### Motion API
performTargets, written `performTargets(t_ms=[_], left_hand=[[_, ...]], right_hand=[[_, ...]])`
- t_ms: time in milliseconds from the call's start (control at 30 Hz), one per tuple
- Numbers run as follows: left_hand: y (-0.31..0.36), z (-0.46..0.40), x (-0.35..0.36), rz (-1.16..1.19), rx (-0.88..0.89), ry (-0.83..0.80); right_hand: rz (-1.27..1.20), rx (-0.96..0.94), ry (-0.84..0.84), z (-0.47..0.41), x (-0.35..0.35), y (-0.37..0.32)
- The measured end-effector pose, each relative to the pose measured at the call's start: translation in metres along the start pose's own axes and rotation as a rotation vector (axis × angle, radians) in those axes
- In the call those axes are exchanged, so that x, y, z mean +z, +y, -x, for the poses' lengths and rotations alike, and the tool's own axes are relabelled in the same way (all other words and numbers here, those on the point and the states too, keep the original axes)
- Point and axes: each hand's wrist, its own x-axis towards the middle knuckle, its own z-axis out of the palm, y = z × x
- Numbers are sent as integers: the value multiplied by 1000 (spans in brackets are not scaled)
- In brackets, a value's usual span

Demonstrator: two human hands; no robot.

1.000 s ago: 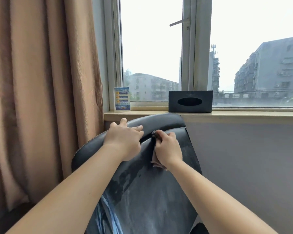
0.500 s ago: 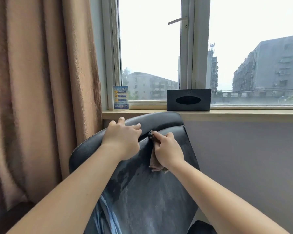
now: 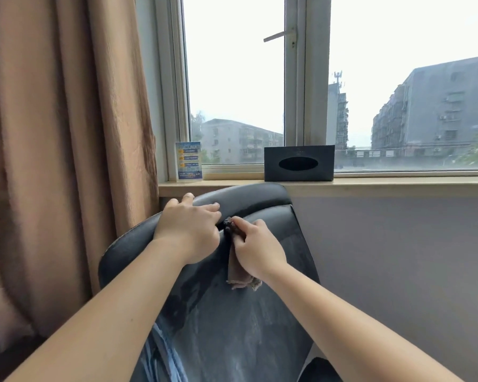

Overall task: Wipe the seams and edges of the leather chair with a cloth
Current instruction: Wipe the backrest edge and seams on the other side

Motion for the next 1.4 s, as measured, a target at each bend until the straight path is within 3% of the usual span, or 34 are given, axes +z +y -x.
performTargets(t_ms=[267, 433, 533, 633, 800, 1033, 1167, 1300, 1400], left_hand=[[-4, 1, 1, 31, -8, -3], [-5, -3, 2, 57, -12, 12], [-8, -3, -1, 108, -17, 10], [-15, 1, -11, 158, 16, -76], [-38, 25, -16, -10, 148, -173], [-45, 34, -9, -158, 191, -152], [-45, 34, -7, -85, 167, -119], [-49, 34, -13, 178, 128, -64], [-49, 32, -15, 239, 126, -56]], right_hand=[[-73, 167, -8, -22, -5, 1], [-143, 31, -86, 5, -3, -13], [-89, -68, -137, 21, -2, -24], [-1, -51, -108, 23, -4, -24], [-6, 49, -74, 20, -9, -30], [143, -65, -95, 38, -7, -37], [87, 4, -101, 30, -5, -44], [88, -101, -125, 42, -2, -47], [168, -129, -98, 42, -4, -43]])
